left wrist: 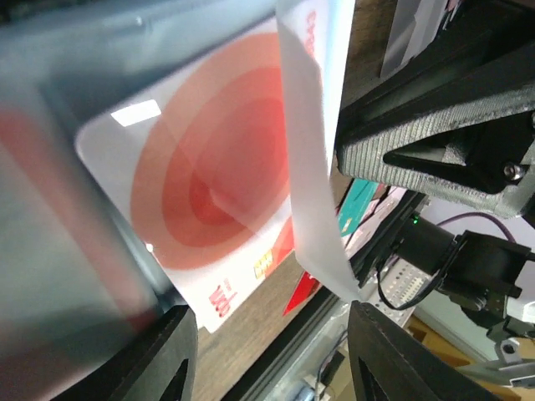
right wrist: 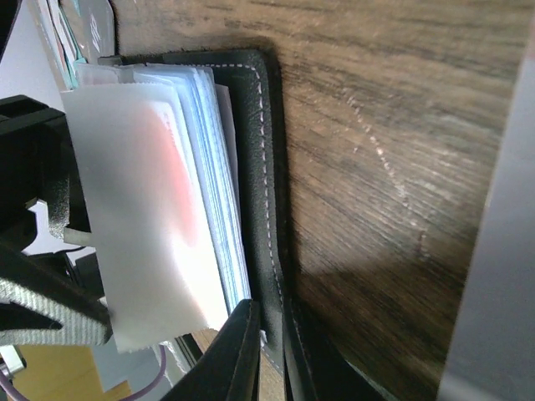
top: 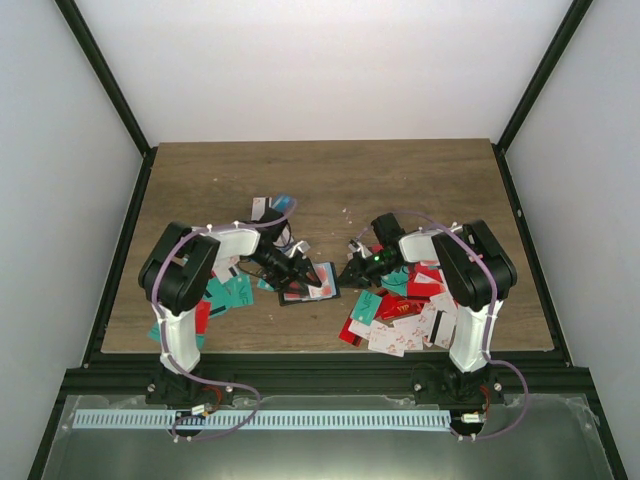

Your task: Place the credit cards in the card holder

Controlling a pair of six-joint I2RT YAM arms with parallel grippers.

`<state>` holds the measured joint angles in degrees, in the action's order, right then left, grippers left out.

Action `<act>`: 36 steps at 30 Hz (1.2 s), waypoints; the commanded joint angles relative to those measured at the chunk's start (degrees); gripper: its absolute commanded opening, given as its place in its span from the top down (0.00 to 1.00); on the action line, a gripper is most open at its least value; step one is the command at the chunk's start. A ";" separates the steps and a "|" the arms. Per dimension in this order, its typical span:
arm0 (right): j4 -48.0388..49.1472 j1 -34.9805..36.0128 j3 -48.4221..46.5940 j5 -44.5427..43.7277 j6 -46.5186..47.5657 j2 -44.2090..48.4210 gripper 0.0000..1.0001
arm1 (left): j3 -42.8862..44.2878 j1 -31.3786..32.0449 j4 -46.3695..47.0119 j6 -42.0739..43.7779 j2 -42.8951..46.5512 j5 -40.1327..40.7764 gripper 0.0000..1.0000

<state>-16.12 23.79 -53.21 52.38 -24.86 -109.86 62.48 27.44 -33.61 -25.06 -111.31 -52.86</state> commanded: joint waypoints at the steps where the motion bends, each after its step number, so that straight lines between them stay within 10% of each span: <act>1: -2.12 1.00 0.33 -3.83 0.87 -1.45 0.88 | 0.99 0.29 -3.26 -0.33 3.18 -3.03 0.47; 11: -3.20 1.03 -0.68 -4.21 1.56 -1.29 0.88 | 4.69 0.33 -7.42 -0.96 6.24 -1.63 0.43; 21: -6.04 1.02 -3.98 -4.82 1.96 2.50 0.80 | 6.49 0.43 -11.08 0.80 5.65 13.52 0.86; 36: -5.35 1.06 -6.53 -1.46 -0.82 5.00 0.74 | 7.59 1.37 -11.15 1.39 0.21 17.80 0.96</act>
<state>-21.98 24.25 -57.76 49.12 -24.58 -106.91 68.55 28.45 -44.69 -24.34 -108.14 -36.14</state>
